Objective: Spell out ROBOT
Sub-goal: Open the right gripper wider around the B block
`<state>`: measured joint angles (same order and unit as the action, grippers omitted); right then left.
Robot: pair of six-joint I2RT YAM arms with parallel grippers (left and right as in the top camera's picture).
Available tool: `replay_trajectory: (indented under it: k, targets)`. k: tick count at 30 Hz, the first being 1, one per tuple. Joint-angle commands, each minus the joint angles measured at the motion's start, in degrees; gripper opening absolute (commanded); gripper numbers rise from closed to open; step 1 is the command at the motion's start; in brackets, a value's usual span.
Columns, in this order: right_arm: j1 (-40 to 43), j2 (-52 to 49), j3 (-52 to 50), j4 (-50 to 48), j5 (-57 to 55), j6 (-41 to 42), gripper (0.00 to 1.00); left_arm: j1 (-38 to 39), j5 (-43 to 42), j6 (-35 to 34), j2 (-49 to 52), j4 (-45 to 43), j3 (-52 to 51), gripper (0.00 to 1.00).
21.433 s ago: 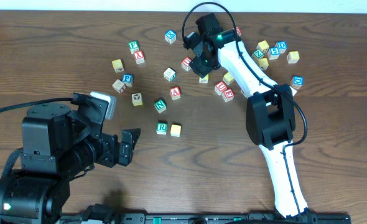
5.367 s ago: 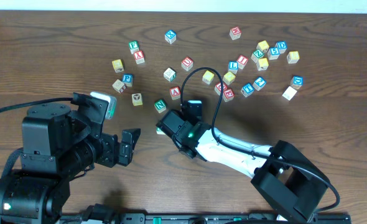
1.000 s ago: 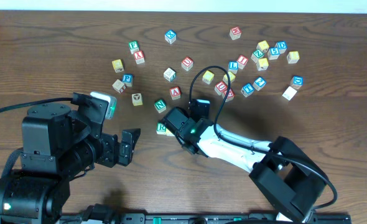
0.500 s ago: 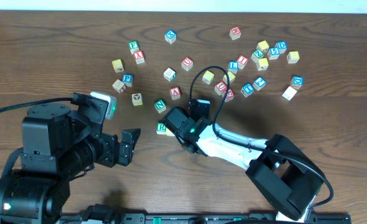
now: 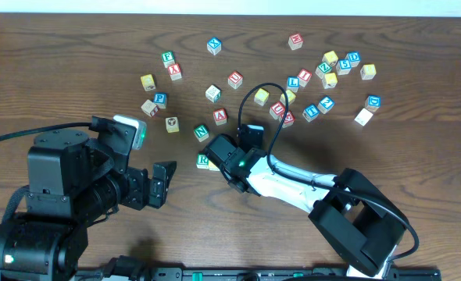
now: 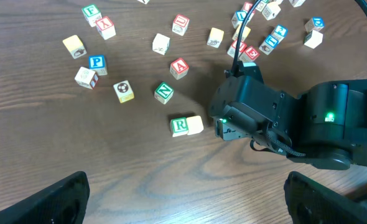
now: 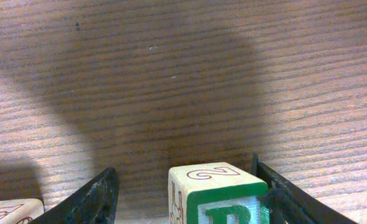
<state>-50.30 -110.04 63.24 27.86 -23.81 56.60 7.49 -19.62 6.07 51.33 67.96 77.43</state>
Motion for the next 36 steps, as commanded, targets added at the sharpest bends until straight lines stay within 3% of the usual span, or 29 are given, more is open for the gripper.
replay_trajectory:
  k: [1, 36]
  targets:
    - [0.4, -1.2, -0.1, 0.2, 0.2, 0.4, 0.66, -0.3, -0.7, 0.3, -0.1, 0.2, 0.2, 0.98]
    - [0.4, -0.9, 0.0, 0.5, 0.4, 0.3, 0.75, -0.3, -0.7, 0.3, -0.1, 0.1, 0.2, 0.98]
